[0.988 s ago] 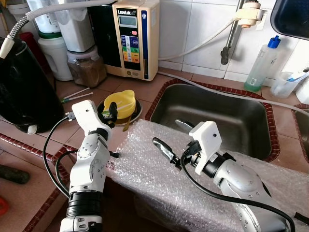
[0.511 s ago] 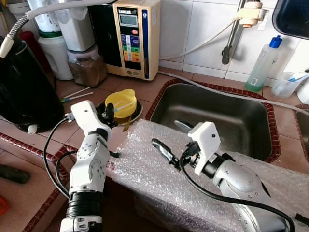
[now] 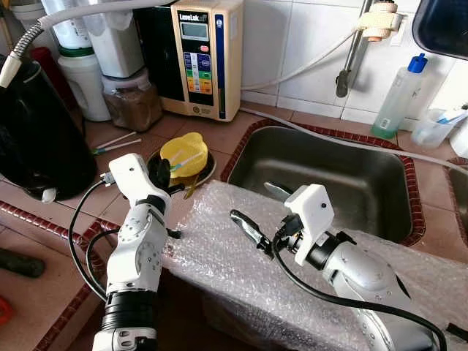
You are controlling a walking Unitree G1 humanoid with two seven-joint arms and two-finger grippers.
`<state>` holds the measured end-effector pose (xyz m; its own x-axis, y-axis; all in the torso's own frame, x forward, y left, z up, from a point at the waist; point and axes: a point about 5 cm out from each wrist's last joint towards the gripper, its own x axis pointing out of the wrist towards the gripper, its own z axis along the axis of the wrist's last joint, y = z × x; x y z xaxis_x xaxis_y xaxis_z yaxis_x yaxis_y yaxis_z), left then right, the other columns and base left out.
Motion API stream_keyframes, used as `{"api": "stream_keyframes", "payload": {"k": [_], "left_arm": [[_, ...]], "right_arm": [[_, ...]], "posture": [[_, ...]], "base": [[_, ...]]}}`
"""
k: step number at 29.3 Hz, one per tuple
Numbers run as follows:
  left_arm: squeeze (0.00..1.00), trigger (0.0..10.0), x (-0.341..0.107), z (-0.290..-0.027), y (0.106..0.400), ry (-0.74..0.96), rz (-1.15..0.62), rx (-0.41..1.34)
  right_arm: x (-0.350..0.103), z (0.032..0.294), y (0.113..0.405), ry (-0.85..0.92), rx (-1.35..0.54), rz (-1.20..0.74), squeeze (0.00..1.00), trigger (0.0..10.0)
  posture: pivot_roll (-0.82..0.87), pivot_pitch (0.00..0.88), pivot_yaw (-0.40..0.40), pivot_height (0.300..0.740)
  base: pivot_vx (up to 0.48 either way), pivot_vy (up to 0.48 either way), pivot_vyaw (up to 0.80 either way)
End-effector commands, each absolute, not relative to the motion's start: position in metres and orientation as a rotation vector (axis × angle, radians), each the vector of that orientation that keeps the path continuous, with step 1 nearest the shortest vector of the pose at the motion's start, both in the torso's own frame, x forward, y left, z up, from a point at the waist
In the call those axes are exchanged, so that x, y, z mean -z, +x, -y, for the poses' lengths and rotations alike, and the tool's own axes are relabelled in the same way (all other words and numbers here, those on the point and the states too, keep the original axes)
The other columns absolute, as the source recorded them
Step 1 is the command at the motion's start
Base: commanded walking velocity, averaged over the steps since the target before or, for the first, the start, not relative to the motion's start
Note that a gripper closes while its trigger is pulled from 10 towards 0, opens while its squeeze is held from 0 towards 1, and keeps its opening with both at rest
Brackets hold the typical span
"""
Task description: Kitchen organization
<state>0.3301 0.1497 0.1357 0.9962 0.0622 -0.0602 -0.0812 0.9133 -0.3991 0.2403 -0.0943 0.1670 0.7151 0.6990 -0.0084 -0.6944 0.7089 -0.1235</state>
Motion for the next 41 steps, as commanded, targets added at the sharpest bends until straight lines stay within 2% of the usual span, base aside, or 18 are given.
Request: {"api": "stream_keyframes", "payload": {"k": [1, 21, 26, 29, 32, 38, 40, 41], "left_arm": [[0.0, 0.0, -0.137, -0.151, 0.329, -0.413, -0.038, -0.073], [0.0, 0.0, -0.162, -0.155, 0.326, -0.366, 0.051, -0.07], [0.0, 0.0, -0.173, -0.158, 0.32, -0.319, 0.094, -0.027], [0.0, 0.0, -0.174, -0.159, 0.319, -0.316, 0.098, -0.025], [0.0, 0.0, -0.173, -0.159, 0.32, -0.319, 0.092, -0.027], [0.0, 0.0, -0.184, -0.14, 0.321, -0.325, 0.149, 0.11], [0.0, 0.0, -0.193, -0.128, 0.322, -0.347, 0.189, 0.18], [0.0, 0.0, -0.193, -0.128, 0.322, -0.347, 0.189, 0.18]], "right_arm": [[-0.167, 0.093, 0.24, -0.12, -0.783, 0.038, 0.0, 10.0], [-0.168, 0.092, 0.241, -0.115, -0.781, 0.05, 0.0, 10.0], [-0.172, 0.094, 0.242, -0.064, -0.785, 0.057, 0.0, 10.0], [-0.177, 0.09, 0.238, 0.01, -0.865, 0.057, 0.0, 10.0], [-0.178, 0.091, 0.24, 0.005, -0.862, 0.057, 0.0, 10.0], [-0.181, 0.099, 0.251, -0.027, -0.798, 0.075, 0.0, 10.0], [-0.187, 0.109, 0.268, -0.045, -0.683, 0.103, 0.0, 10.0], [-0.187, 0.109, 0.268, -0.045, -0.683, 0.103, 0.0, 10.0]], "posture": [[-0.02, 0.0, 0.037, 0.74], [-0.02, 0.0, 0.04, 0.74], [-0.02, 0.0, 0.039, 0.74], [-0.01, 0.0, 0.04, 0.74], [-0.01, 0.0, 0.039, 0.74], [-0.02, 0.0, 0.032, 0.74], [-0.02, 0.0, 0.03, 0.74], [-0.02, 0.0, 0.03, 0.74]], "base": [[0.0, 0.0, 0.0], [0.0, 0.0, 0.0], [0.0, 0.0, 0.0], [0.0, 0.0, 0.0], [0.0, 0.0, 0.0], [0.0, 0.0, 0.0], [0.0, 0.0, 0.0], [0.0, 0.0, 0.0]]}}
